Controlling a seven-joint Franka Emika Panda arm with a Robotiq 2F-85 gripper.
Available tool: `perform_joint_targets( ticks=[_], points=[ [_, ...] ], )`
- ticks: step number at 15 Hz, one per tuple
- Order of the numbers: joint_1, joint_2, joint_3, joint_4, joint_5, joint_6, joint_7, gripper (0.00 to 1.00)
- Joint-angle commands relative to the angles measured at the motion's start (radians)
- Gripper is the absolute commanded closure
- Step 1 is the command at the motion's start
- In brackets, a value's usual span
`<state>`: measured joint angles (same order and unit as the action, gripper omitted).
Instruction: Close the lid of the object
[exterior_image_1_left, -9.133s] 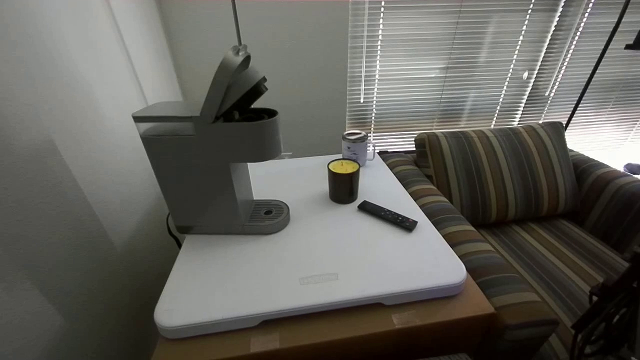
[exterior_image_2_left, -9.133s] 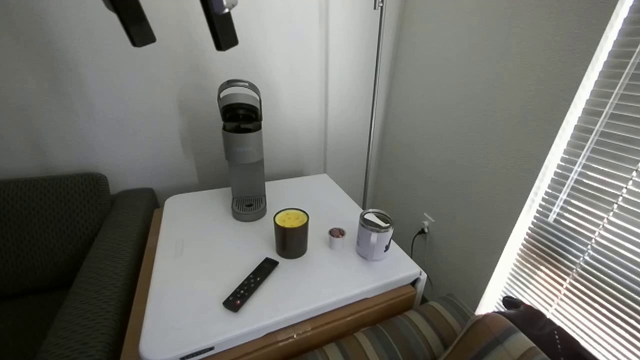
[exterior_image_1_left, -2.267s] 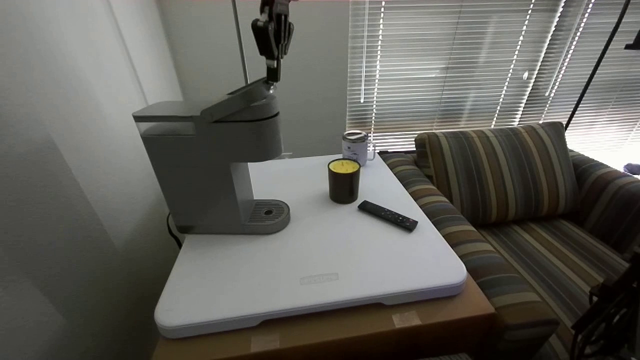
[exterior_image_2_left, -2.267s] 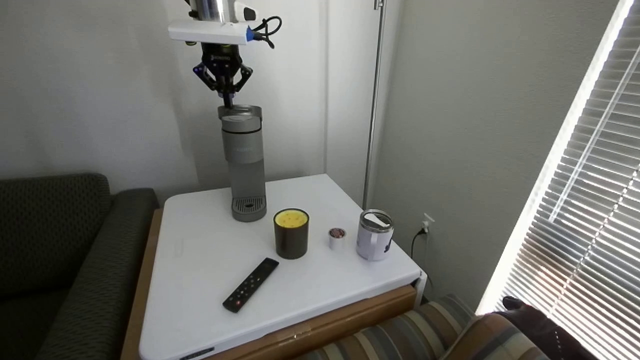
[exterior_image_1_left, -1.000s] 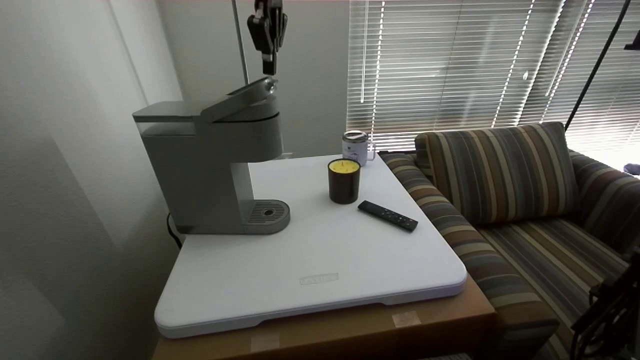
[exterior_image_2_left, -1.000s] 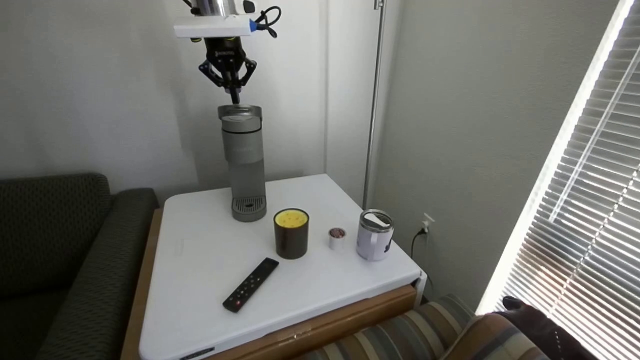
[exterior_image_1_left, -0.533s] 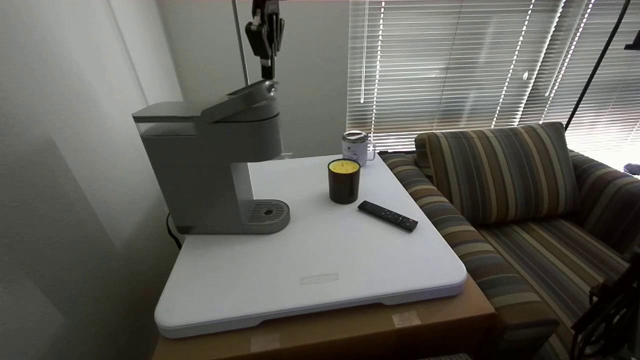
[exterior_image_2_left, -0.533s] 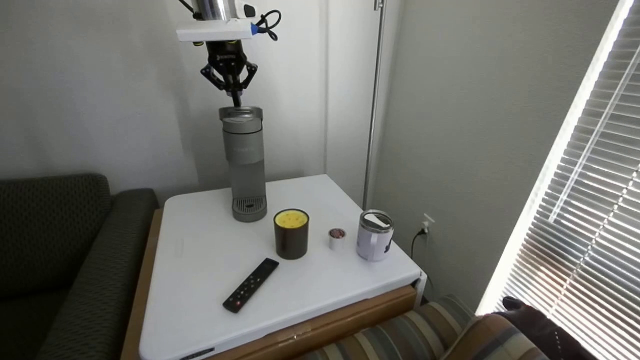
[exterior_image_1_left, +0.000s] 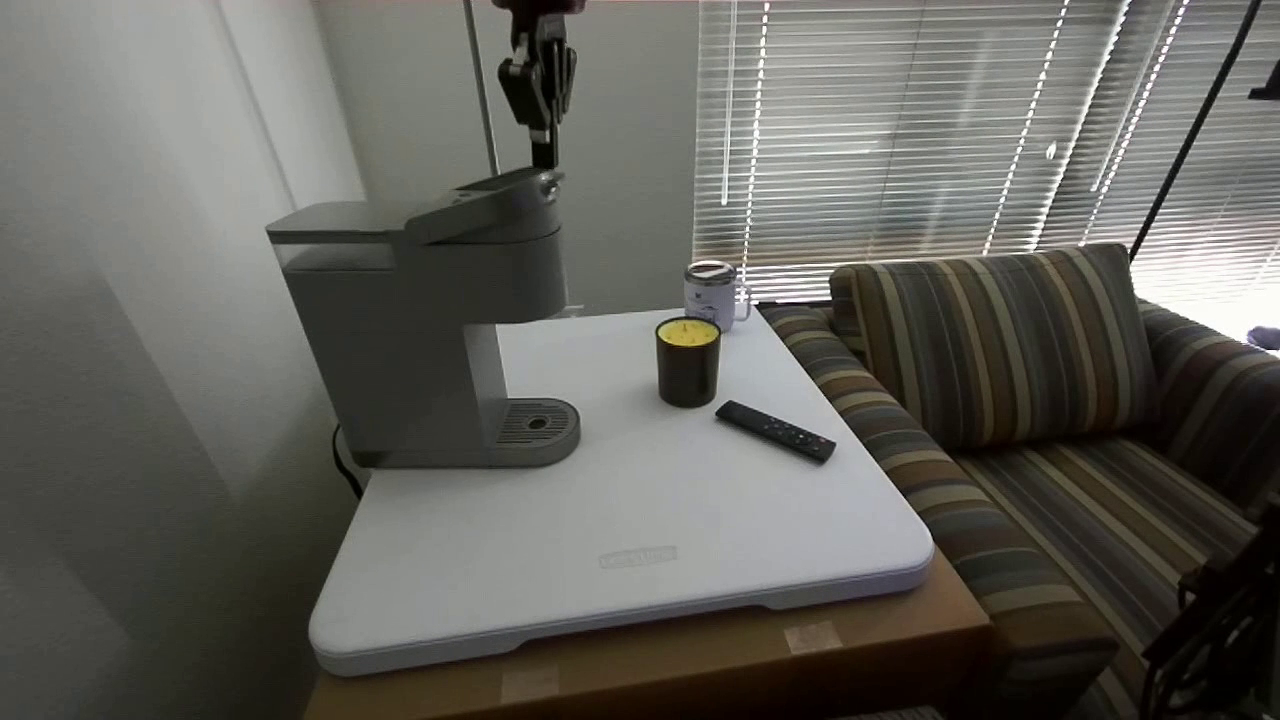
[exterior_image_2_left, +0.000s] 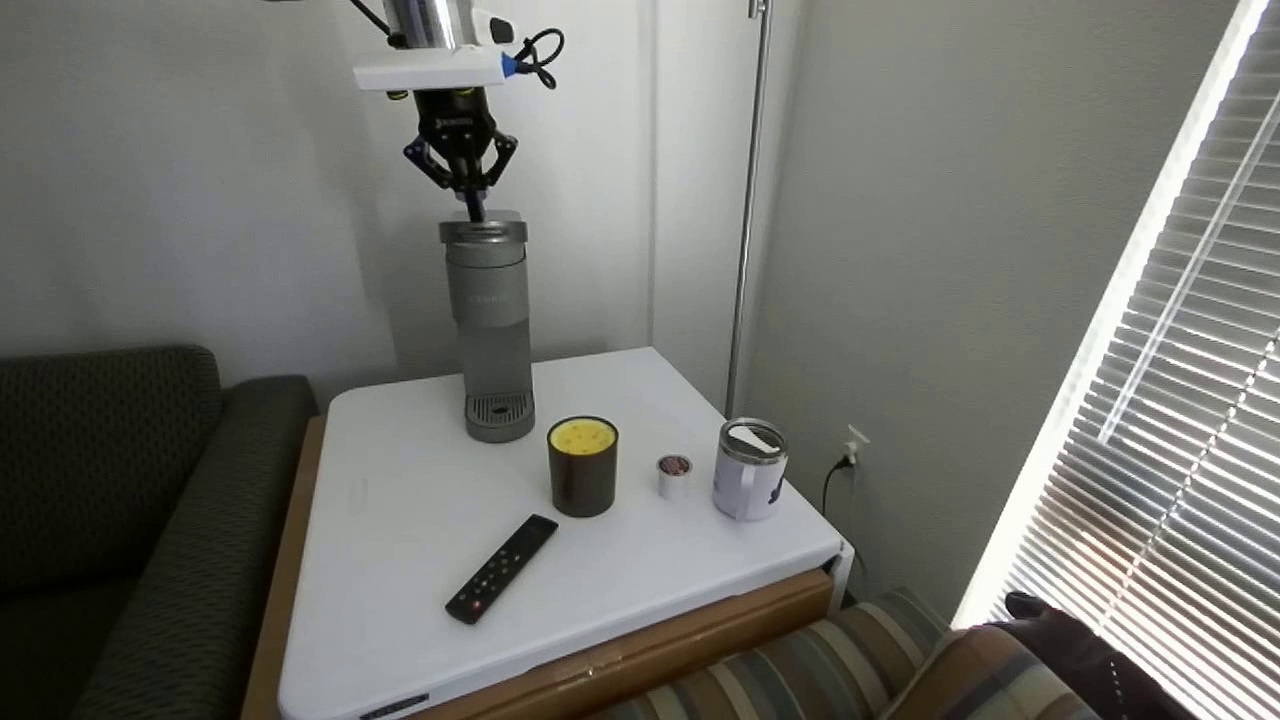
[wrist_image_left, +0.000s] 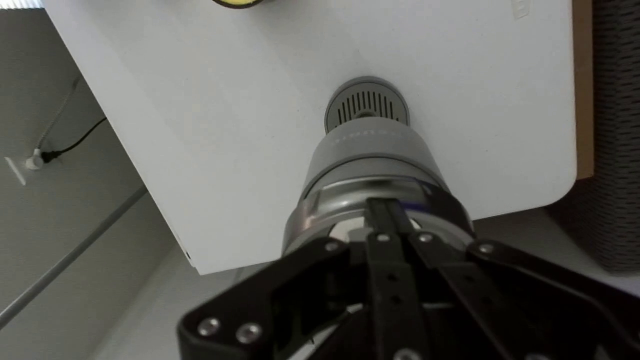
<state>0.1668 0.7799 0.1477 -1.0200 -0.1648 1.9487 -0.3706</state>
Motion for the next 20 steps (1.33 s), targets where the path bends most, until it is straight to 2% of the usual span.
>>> perform_joint_targets(
  ticks=[1,9,20],
  points=[
    [-0.001,0.015,-0.007,-0.049,-0.006,0.035,0.015,1.0],
    [-0.003,0.024,-0.008,-0.116,-0.006,0.104,0.03,1.0],
    [-0.012,-0.021,-0.001,-0.082,0.001,0.094,0.012,1.0]
  ],
)
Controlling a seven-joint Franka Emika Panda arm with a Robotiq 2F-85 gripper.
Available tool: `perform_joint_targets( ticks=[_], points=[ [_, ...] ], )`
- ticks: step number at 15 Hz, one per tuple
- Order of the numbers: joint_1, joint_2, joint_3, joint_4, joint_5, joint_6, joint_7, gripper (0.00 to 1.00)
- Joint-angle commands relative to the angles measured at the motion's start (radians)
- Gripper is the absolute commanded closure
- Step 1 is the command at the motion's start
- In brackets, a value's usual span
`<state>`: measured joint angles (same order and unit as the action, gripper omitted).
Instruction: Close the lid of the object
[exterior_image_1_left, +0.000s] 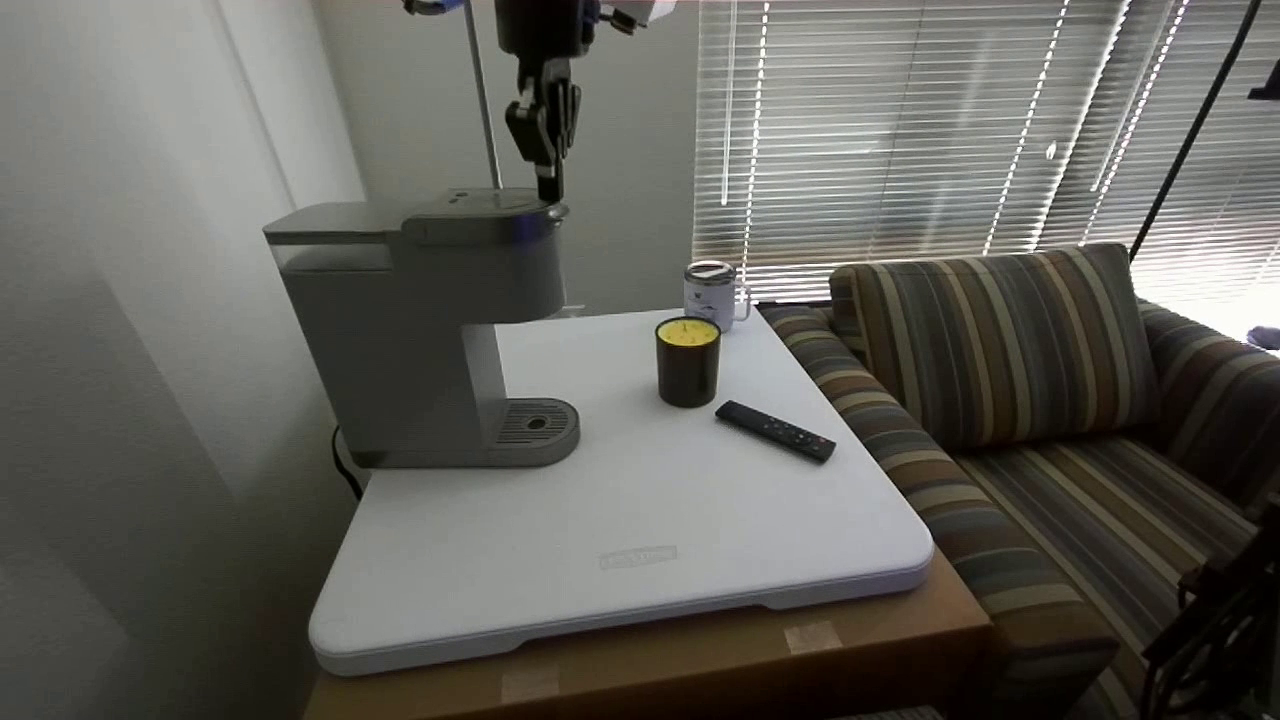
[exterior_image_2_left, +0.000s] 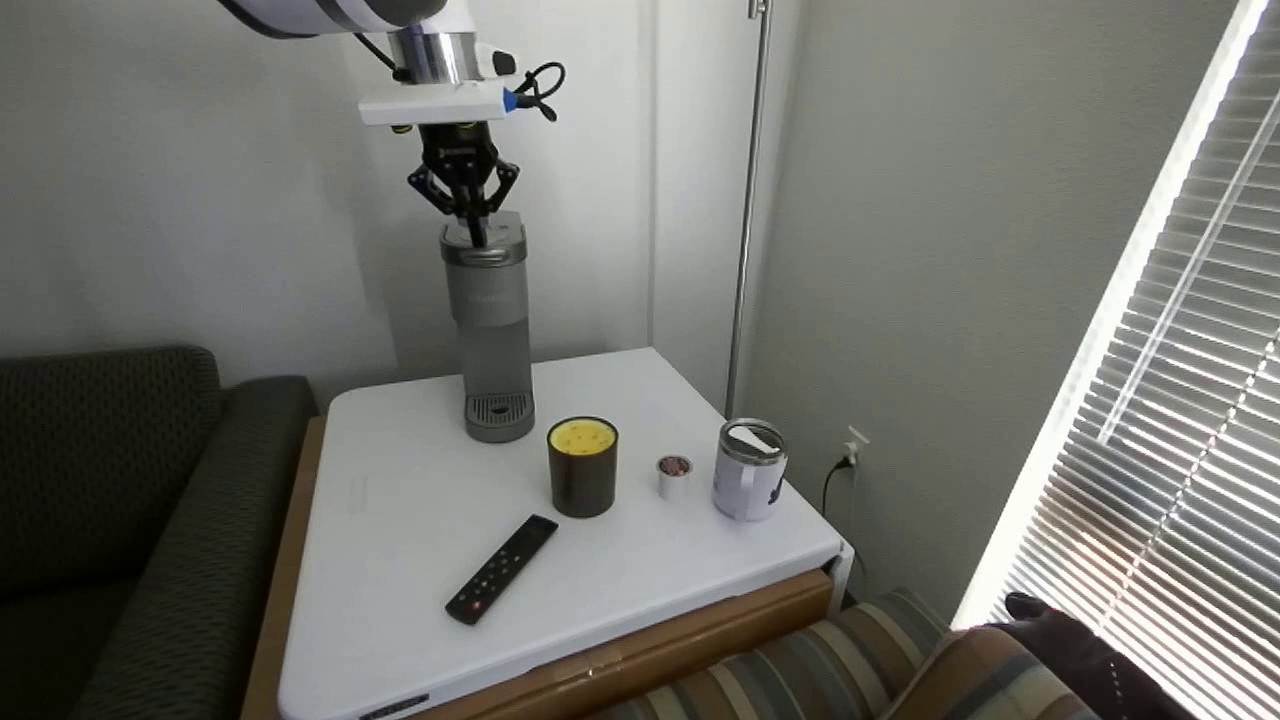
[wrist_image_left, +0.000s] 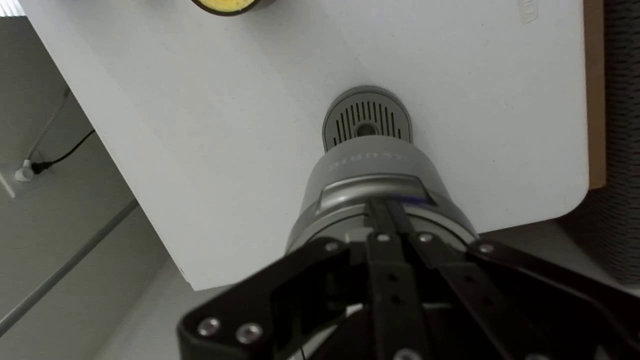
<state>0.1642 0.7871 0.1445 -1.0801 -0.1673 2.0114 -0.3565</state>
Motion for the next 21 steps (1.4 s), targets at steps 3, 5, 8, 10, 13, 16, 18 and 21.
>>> perform_joint_targets(
  ticks=[3,5,8,10,13,16,18,21],
  points=[
    [-0.012,-0.04,0.006,-0.014,0.008,0.054,-0.009,1.0],
    [-0.01,-0.055,0.005,-0.014,0.005,0.048,-0.01,1.0],
    [-0.013,-0.073,0.007,-0.014,0.01,0.024,-0.015,1.0],
    [-0.016,-0.08,0.009,-0.016,0.015,0.019,-0.017,1.0],
    [-0.02,-0.084,0.011,-0.02,0.026,0.024,-0.016,0.67],
    [-0.022,-0.088,0.011,-0.025,0.031,0.028,-0.014,0.46],
    [-0.024,-0.09,0.011,-0.027,0.033,0.032,-0.012,0.33],
    [-0.024,-0.091,0.01,-0.03,0.033,0.032,-0.01,0.11]
  ],
)
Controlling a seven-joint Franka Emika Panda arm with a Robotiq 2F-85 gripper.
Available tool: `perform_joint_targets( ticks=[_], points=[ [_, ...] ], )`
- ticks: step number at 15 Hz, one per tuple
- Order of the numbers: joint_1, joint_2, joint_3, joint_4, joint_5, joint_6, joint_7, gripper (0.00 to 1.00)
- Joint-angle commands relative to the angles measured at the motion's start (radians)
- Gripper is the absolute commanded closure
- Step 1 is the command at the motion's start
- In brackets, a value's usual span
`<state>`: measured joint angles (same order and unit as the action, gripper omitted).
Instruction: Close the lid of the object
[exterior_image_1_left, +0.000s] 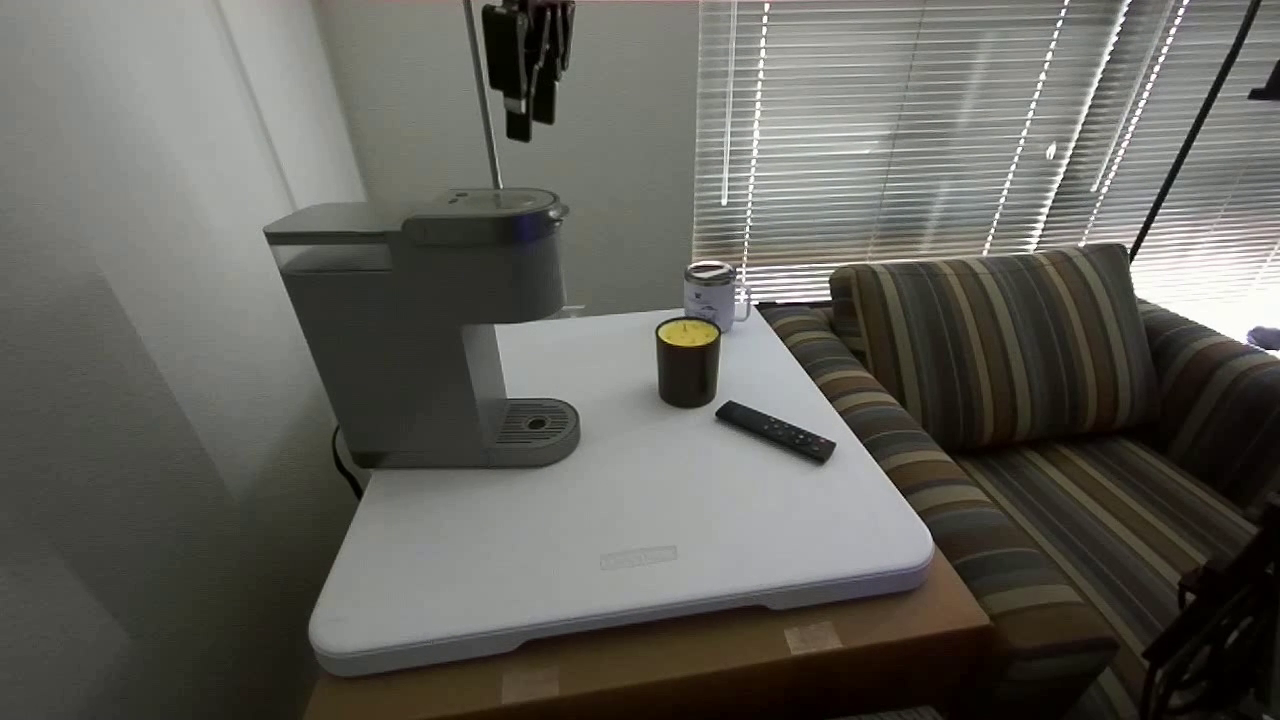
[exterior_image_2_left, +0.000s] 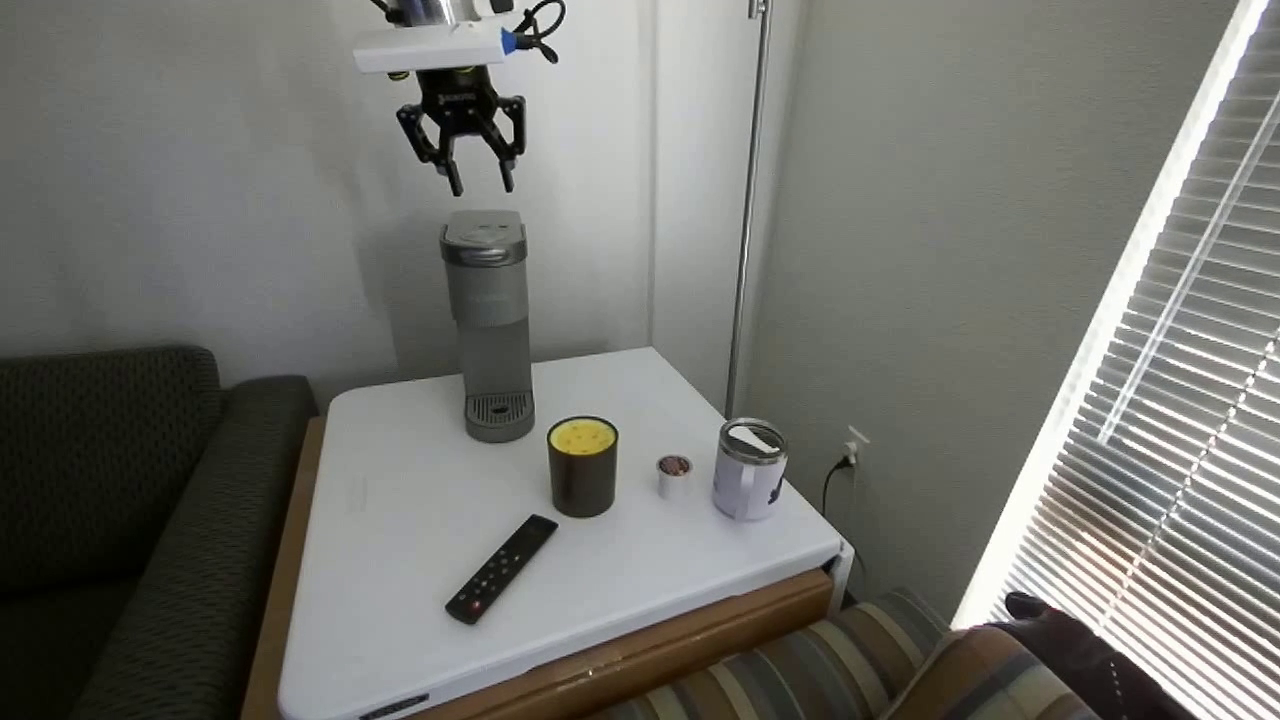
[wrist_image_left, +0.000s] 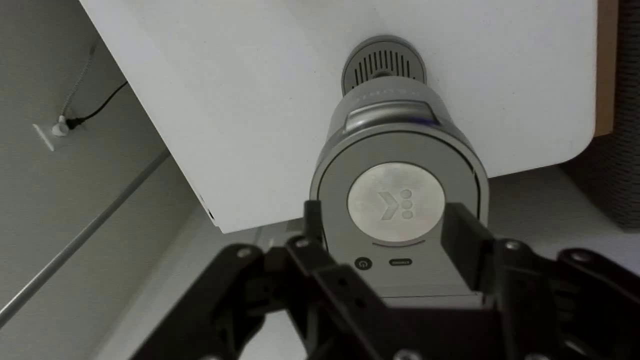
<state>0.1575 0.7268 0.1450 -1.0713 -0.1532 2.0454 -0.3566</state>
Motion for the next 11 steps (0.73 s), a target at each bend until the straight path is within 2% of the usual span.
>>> perform_joint_targets(
  ticks=[1,3,10,11],
  points=[
    [-0.017,-0.031,0.01,-0.04,0.02,-0.001,-0.01,0.04],
    [-0.019,-0.031,0.012,-0.041,0.022,0.002,-0.013,0.0],
    [-0.01,-0.029,0.002,-0.041,0.012,0.005,0.01,0.0],
    [0.0,0.0,0.0,-0.002,0.001,0.001,0.001,0.0]
  ],
)
